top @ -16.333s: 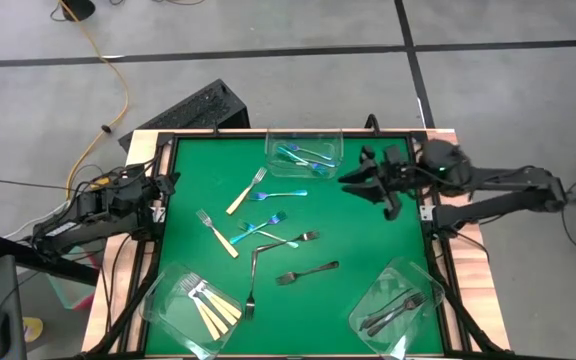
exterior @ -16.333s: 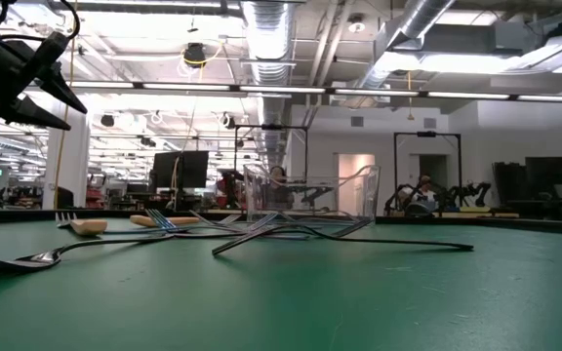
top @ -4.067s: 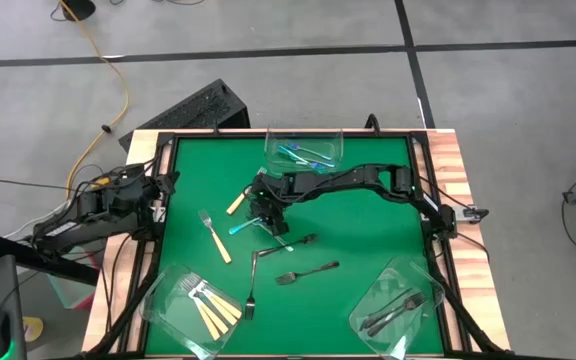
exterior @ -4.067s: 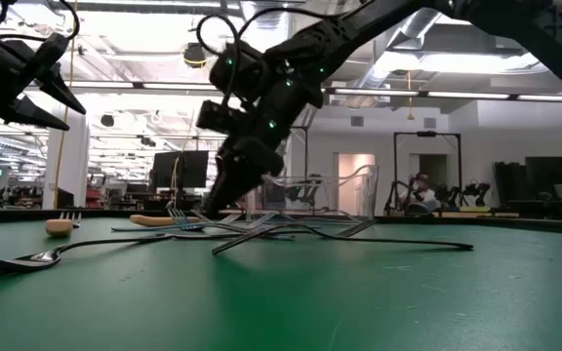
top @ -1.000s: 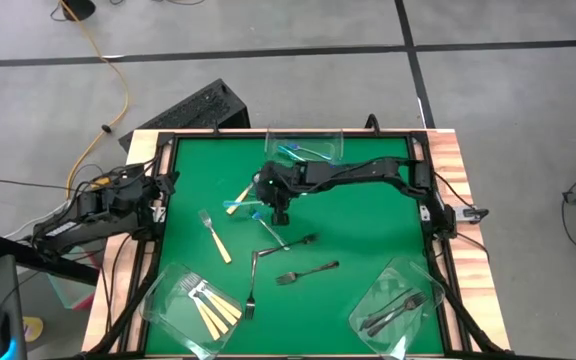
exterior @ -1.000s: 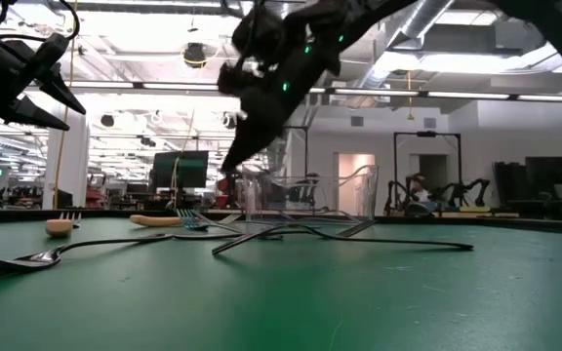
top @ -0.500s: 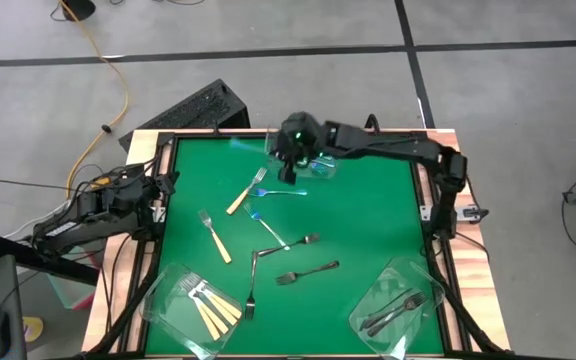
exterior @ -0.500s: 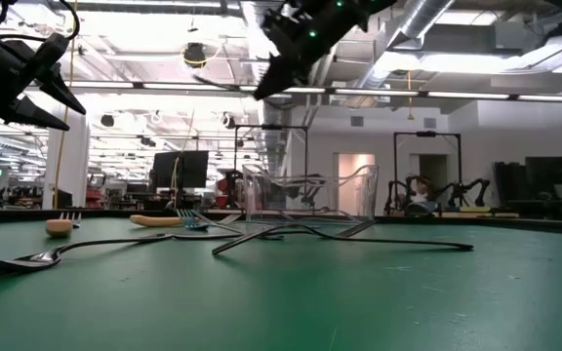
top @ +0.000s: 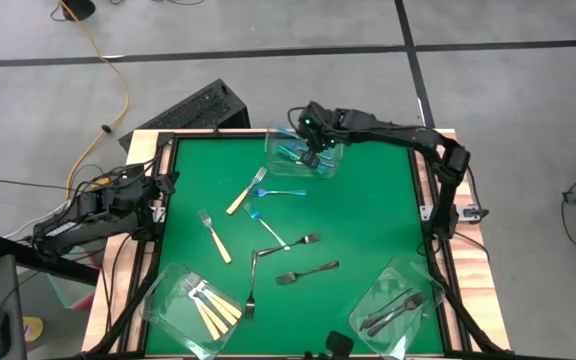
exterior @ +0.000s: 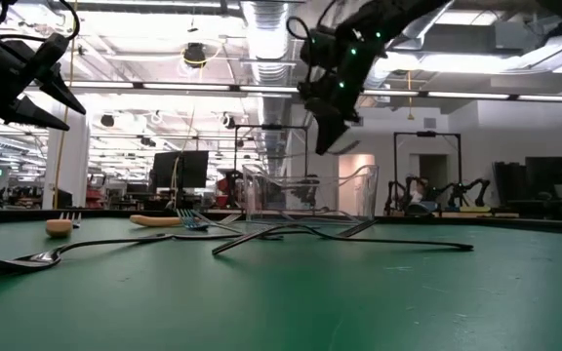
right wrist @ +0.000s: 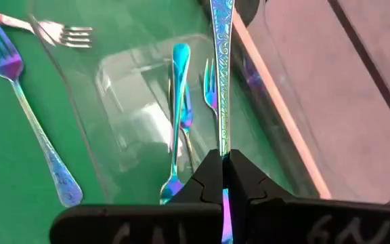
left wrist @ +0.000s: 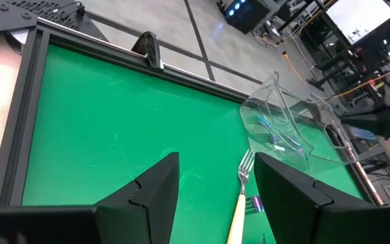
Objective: Sort silverware by color (type)
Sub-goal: Put the blue fork into the top transparent bin
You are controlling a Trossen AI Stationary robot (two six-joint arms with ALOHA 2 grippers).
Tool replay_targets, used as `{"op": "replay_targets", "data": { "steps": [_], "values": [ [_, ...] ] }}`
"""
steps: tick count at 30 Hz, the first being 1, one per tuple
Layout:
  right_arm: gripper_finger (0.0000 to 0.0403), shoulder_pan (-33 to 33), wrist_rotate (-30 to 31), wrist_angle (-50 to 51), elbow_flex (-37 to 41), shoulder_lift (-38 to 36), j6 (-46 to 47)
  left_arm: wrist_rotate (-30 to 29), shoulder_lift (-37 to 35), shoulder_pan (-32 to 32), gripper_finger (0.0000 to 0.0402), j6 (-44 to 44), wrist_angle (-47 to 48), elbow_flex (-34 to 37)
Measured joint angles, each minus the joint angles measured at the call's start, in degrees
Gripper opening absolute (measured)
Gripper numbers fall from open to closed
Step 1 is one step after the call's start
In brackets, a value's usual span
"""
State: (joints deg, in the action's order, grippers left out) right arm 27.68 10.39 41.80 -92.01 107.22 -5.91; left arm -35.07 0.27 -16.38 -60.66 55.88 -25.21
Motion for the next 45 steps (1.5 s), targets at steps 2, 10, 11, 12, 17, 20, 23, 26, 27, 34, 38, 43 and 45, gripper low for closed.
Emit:
{"op": "replay_targets", "data": {
  "steps": [2,10,11,12,17,20,23,26,27,34,38,43,45],
  "values": [
    [0.0012,0.3,0.0,0.0,2.1,-0.1,0.5,0.0,0.0,0.0,0.0176,0.0,0.0,0.0],
    [0.0012,-0.3,-1.3,-7.2,11.1,-0.1,3.8,-0.1,0.0,0.0,0.0176,0.0,0.0,0.0],
    [0.0012,-0.3,-1.3,-8.2,12.3,0.0,4.6,-0.1,0.0,0.0,0.0176,0.0,0.0,0.0],
    [0.0012,-0.2,-1.4,-9.8,13.5,0.0,5.3,-0.1,0.0,0.0,0.0176,0.0,0.0,0.0],
    [0.0012,0.7,-1.4,-15.1,17.2,0.0,8.3,-0.2,0.0,0.0,0.0176,0.0,0.0,0.0],
    [0.0012,1.0,-1.3,-17.6,19.0,-0.1,9.4,-0.2,0.0,0.0,0.0176,0.0,0.0,0.0],
    [0.0012,1.0,-1.4,-19.4,20.2,0.0,9.5,-0.2,0.0,0.0,0.0176,0.0,0.0,0.0],
    [0.0014,1.1,-1.4,-20.2,20.5,-0.1,9.6,-0.2,0.0,0.0,0.0176,0.0,0.0,0.0],
    [0.0016,1.3,-1.4,-20.3,20.6,-0.1,9.6,-0.2,0.0,0.0,0.0176,0.0,0.0,0.0],
    [0.0026,1.4,-0.8,-22.7,22.5,-0.2,9.7,-0.2,0.0,0.0,0.0176,0.0,0.0,0.0],
    [0.003,1.4,-1.0,-23.8,22.6,-0.2,9.8,-0.3,0.0,0.0,0.0176,0.0,0.0,0.0],
    [0.0052,1.4,-1.3,-25.1,22.7,-0.2,10.0,-0.3,0.0,0.0,0.0176,0.0,0.0,0.0],
    [0.0062,1.4,-1.3,-25.2,22.7,-0.1,10.0,-0.3,0.0,0.0,0.0176,0.0,0.0,0.0]
  ]
}}
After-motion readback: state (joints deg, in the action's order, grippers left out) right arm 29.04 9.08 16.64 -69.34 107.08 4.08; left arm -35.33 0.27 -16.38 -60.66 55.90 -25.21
